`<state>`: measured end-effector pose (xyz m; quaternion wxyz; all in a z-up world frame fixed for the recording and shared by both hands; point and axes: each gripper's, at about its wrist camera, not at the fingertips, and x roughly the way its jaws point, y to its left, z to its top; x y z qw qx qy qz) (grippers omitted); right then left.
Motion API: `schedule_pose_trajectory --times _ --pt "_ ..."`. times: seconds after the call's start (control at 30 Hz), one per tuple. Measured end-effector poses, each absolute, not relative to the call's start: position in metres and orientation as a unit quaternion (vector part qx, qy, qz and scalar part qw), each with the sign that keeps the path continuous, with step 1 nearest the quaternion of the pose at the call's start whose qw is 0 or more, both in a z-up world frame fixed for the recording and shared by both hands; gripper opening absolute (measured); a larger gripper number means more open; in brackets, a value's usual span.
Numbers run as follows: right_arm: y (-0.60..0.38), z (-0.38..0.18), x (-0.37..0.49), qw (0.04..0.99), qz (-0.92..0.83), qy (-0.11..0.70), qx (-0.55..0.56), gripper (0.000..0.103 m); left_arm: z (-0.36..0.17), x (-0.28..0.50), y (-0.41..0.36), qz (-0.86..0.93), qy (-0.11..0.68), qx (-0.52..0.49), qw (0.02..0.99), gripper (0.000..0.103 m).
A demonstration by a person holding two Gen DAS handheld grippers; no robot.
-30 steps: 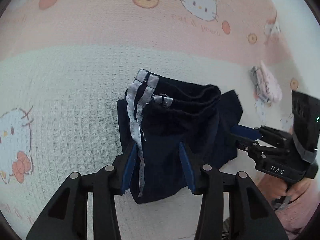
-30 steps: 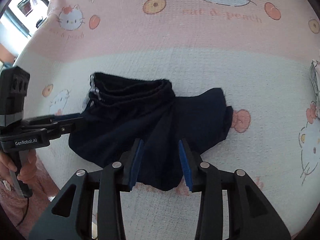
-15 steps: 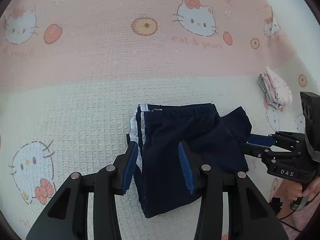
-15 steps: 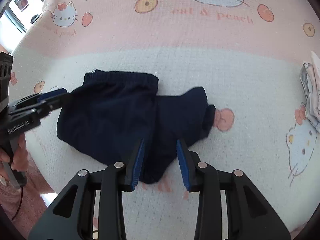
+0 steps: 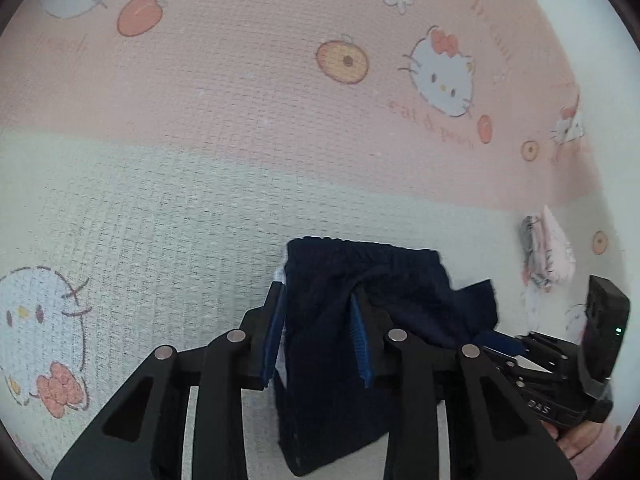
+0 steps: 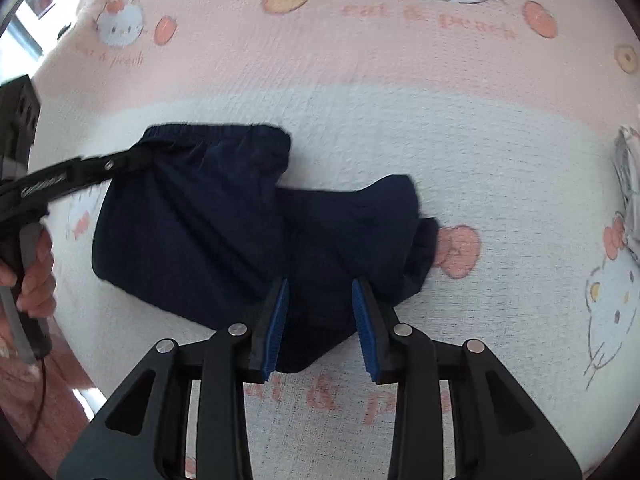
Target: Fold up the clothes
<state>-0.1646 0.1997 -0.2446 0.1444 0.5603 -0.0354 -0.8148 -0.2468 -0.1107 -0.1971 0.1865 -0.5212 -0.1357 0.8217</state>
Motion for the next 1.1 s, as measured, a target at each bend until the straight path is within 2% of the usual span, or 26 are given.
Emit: schedule_pose_trajectory --times 0.13,0.27,0.47,0.6,0.7,0.77,0.83,0.97,1.1 --pt "0.199 -0.235 -0.159 0.157 -0.821 -0.039 0.548 0.033 -0.190 -0.224 -0.099 0.824 -0.096 -0.533 0.165 0.037" --pt "0.199 -0.242 -0.151 0.137 -0.806 -0.017 0.576 0.033 -0.205 -0.205 -0.105 0.801 -0.096 -0.580 0.114 0.037" --pt "0.206 -0.223 -0.134 0.119 -0.810 -0.011 0.573 0.034 -0.231 -0.177 -0.115 0.772 -0.162 -0.609 0.084 0.037" --pt "0.194 -0.214 -0.131 0.126 -0.808 0.010 0.575 0.034 -0.236 -0.177 -0.106 0.783 -0.131 -0.602 0.078 0.036" --pt "0.185 -0.221 -0.131 0.125 -0.796 0.054 0.589 0.034 -0.237 -0.178 -0.101 0.785 -0.089 -0.608 0.077 0.026" --pt "0.184 -0.228 -0.127 0.114 -0.789 0.093 0.596 0.034 -0.236 -0.177 -0.098 0.779 -0.053 -0.619 0.080 0.027" --pt "0.189 -0.226 -0.122 0.118 -0.790 0.098 0.594 0.034 -0.234 -0.177 -0.096 0.773 -0.025 -0.629 0.081 0.030" --pt "0.200 -0.217 -0.117 0.114 -0.786 0.089 0.601 0.034 -0.217 -0.177 -0.102 0.774 -0.033 -0.626 0.087 0.031" --pt "0.201 -0.202 -0.124 0.114 -0.801 0.088 0.581 0.035 -0.193 -0.189 -0.090 0.810 -0.009 -0.575 0.117 0.031"
